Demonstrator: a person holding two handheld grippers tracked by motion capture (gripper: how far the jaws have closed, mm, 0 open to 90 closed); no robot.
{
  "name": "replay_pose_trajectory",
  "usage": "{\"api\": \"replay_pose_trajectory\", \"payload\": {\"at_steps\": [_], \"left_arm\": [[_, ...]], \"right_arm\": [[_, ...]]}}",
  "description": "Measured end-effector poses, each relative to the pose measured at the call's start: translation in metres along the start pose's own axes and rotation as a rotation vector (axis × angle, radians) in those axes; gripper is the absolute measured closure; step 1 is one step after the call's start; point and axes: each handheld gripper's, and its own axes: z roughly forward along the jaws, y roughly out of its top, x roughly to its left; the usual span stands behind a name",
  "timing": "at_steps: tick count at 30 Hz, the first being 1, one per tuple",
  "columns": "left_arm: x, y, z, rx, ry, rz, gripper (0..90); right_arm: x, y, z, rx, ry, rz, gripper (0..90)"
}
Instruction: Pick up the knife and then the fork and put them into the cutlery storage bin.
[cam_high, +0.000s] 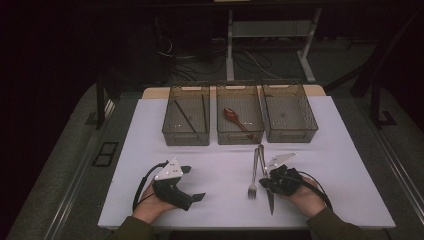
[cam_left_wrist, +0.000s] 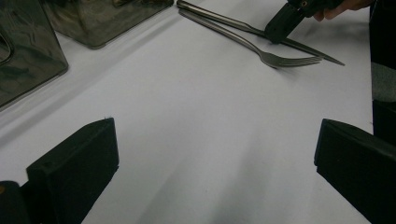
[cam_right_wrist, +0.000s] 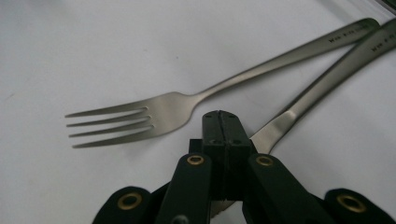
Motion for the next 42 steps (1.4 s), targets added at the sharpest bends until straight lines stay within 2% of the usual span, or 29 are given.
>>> {"api": "replay_pose_trajectory", "payload": {"at_steps": [11, 16, 20, 26, 33, 39, 42], "left_arm": [[0.000, 0.000, 0.000, 0.001, -0.002, 0.002, 0.0], [0.000, 0.000, 0.000, 0.002, -0.003, 0.004, 0.0], [0.000, 0.000, 0.000, 0.002, -0.003, 0.003, 0.0], [0.000, 0.000, 0.000, 0.002, -0.002, 0.001, 0.0], [0.000, 0.000, 0.001, -0.004, -0.002, 0.002, 0.0], [0.000, 0.001, 0.001, -0.003, -0.002, 0.005, 0.0], [0.001, 0.001, 0.000, -0.004, -0.002, 0.001, 0.0]], "right_arm": [[-0.012, -0.011, -0.010, 0.023, -0.040, 0.028, 90.0], [-0.018, -0.016, -0.015, 0.037, -0.078, 0.038, 90.0], [-0.023, -0.020, -0.018, 0.043, -0.091, 0.057, 90.0], [-0.035, -0.026, -0.024, 0.055, -0.111, 0.085, 90.0], [-0.053, -0.036, -0.033, 0.076, -0.161, 0.129, 90.0], [-0.060, -0.038, -0.036, 0.072, -0.144, 0.140, 89.8], [-0.064, -0.037, -0.042, 0.048, -0.132, 0.145, 82.2]]}}
